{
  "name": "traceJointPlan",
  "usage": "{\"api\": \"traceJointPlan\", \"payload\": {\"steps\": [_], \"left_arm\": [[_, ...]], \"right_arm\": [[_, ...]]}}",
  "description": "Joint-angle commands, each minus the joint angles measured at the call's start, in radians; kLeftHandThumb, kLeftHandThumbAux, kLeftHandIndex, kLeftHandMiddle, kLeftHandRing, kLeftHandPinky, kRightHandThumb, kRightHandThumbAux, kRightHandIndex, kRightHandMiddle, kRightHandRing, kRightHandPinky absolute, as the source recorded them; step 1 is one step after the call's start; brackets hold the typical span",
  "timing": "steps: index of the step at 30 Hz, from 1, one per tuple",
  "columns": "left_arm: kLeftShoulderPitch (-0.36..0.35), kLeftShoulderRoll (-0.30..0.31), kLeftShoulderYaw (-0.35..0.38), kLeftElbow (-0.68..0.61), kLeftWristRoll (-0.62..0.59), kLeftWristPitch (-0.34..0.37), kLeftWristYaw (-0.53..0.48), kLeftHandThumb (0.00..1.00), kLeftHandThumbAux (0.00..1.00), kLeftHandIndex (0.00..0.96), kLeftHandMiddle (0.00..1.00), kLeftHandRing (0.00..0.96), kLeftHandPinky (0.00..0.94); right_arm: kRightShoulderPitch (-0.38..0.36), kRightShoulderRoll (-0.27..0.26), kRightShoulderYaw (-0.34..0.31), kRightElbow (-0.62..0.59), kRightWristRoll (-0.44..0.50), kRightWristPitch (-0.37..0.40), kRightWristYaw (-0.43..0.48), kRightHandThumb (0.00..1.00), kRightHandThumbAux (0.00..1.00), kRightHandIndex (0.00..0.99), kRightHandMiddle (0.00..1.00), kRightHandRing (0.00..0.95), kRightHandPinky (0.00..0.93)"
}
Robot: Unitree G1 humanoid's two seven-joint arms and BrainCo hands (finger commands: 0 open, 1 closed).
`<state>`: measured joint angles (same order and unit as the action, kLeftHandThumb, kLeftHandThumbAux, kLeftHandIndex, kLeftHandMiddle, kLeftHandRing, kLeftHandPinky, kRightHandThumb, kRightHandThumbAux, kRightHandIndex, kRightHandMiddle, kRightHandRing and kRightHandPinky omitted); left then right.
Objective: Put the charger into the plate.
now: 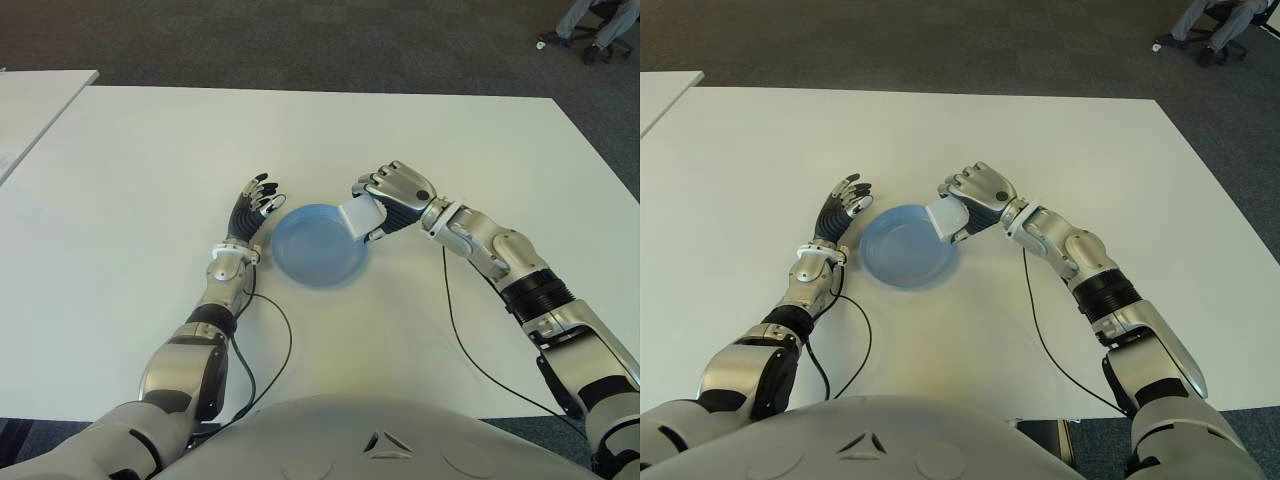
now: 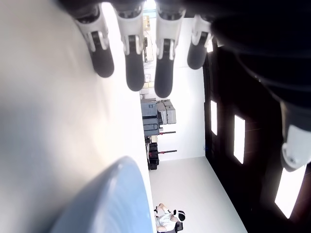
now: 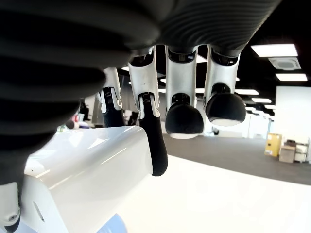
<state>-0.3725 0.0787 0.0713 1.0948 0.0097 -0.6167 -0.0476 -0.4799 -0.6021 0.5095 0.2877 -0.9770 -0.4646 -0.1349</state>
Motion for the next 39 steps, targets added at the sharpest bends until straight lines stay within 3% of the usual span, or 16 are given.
{"api": "traceJointPlan", "payload": {"steps": [1, 15, 29, 35, 39], "left_arm": [[0.05, -0.021, 0.006, 0.04, -0.006, 0.078, 0.002, 0.0, 0.538, 0.133, 0.238, 0.211, 0.166], [0.044, -0.034, 0.018, 0.037, -0.02, 0.079, -0.008, 0.0, 0.53, 0.13, 0.234, 0.209, 0.165], [0.047, -0.052, 0.037, 0.018, -0.044, 0.089, -0.023, 0.0, 0.521, 0.112, 0.224, 0.193, 0.149], [0.05, -0.055, 0.035, 0.008, -0.046, 0.086, -0.025, 0.0, 0.513, 0.101, 0.223, 0.19, 0.147], [0.052, -0.057, 0.034, 0.005, -0.046, 0.086, -0.025, 0.0, 0.515, 0.097, 0.233, 0.201, 0.158]], "right_arm": [[0.014, 0.054, 0.031, 0.01, -0.003, 0.033, 0.054, 0.848, 0.677, 0.405, 0.539, 0.844, 0.85], [-0.011, 0.13, 0.114, 0.074, -0.044, 0.028, 0.088, 0.848, 0.677, 0.401, 0.531, 0.812, 0.825], [-0.03, 0.158, 0.154, 0.125, -0.058, 0.027, 0.095, 0.847, 0.676, 0.406, 0.538, 0.803, 0.816], [-0.035, 0.186, 0.136, 0.211, 0.005, 0.005, 0.087, 0.847, 0.677, 0.405, 0.536, 0.797, 0.807], [-0.042, 0.197, 0.121, 0.264, 0.062, -0.025, 0.085, 0.848, 0.674, 0.416, 0.525, 0.726, 0.719]]}}
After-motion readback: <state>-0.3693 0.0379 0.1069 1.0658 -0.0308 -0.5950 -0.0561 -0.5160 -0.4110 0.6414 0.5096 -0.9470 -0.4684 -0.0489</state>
